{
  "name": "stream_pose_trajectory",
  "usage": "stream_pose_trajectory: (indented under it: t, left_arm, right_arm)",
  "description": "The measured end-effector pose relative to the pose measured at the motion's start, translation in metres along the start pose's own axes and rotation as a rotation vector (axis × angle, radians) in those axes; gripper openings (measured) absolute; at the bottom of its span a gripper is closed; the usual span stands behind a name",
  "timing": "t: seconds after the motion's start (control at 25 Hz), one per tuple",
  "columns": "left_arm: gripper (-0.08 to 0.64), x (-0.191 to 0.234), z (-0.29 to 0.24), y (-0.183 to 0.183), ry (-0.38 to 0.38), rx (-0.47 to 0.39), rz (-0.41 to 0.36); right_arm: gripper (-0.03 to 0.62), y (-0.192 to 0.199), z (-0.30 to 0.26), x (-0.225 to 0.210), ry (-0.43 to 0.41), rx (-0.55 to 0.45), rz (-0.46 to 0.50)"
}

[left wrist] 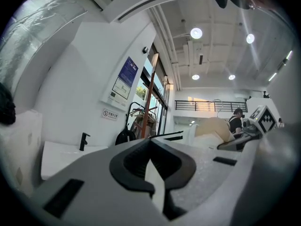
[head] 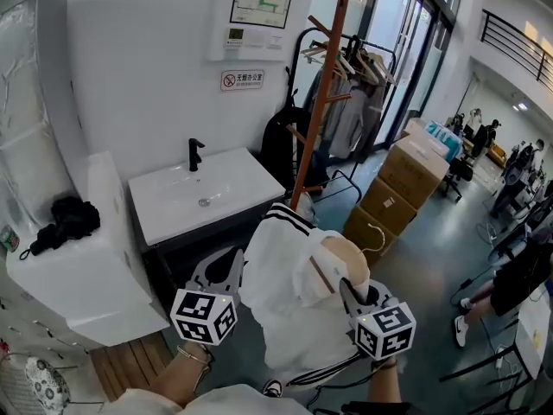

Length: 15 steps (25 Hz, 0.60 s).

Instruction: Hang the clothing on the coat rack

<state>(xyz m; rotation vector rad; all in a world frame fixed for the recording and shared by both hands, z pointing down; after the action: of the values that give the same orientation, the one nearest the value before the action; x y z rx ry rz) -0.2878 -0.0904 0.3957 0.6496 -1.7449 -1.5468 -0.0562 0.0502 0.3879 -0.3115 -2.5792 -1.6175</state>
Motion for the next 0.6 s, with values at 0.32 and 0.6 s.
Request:
stream_pose_trajectory:
  t: [0.32, 0.6]
  left_arm:
    - [0.004, -0.038, -0.053, 0.005, -0.058, -0.010, -0.003]
    - [0.004, -0.060, -0.081, 0.012, -0.125, -0.003, -0.002]
  right_arm:
    - [0.037, 0.005, -0.013, -0.059, -0.102, -0.008, 0.057]
    - [0.037, 0.015, -0.026, -0.108, -0.158, 0.000, 0.101]
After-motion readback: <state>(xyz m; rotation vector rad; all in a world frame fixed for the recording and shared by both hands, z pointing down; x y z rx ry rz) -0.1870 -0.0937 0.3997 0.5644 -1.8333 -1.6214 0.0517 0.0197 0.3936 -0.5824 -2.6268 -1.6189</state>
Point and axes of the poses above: the fingertips, and each gripper's own axes: z backward along the fingers, x to its left, y out of its underside, the point moved 5 cm from there along z, backward along the fingers, and after that the axes turned 7 degrees about x, right-handed, at the moved point
